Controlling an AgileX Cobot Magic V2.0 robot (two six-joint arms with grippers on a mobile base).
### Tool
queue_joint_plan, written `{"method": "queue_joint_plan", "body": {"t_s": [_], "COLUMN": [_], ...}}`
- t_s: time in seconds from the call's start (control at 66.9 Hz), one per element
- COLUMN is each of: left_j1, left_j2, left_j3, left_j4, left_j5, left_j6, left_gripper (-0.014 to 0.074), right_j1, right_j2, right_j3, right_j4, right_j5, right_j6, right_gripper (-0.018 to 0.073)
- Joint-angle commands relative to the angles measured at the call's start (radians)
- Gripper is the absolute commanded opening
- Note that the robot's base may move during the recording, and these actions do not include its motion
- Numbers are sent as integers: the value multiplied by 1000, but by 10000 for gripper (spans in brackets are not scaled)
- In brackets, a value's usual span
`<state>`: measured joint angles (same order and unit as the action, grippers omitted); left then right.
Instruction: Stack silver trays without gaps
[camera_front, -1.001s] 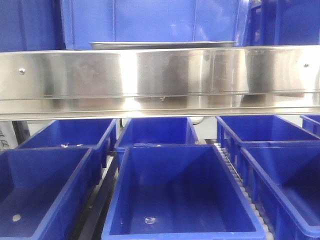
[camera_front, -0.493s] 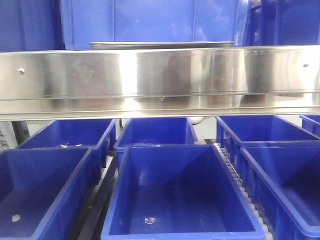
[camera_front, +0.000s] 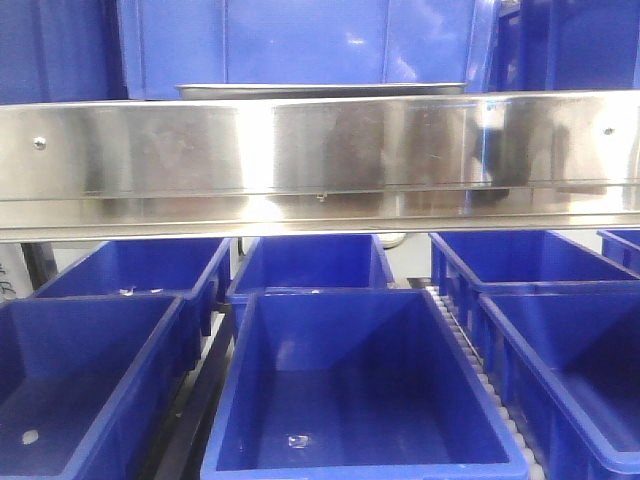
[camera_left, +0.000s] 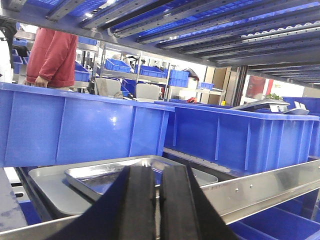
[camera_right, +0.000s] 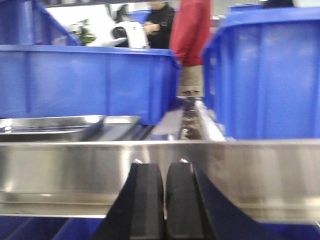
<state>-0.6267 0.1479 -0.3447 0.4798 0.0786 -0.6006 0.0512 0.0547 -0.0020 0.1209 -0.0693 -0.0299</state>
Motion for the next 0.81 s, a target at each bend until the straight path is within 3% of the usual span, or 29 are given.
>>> {"method": "queue_joint_plan", "body": {"t_s": [0.0, 0.792], "left_j1": [-4, -4], "left_j2": [-6, -6], "left_j3": [0, 0], "left_j4": [1, 1], "left_j5": [-14, -14], "left_j6": [2, 2], "left_gripper": [24, 24], "right_j1": [-32, -43], "right_j2": [-55, -55], "right_j3": [2, 2], "right_j4": [4, -5], "right_j5": [69, 75], "right_j6": [11, 11], "right_gripper": [-22, -22]}}
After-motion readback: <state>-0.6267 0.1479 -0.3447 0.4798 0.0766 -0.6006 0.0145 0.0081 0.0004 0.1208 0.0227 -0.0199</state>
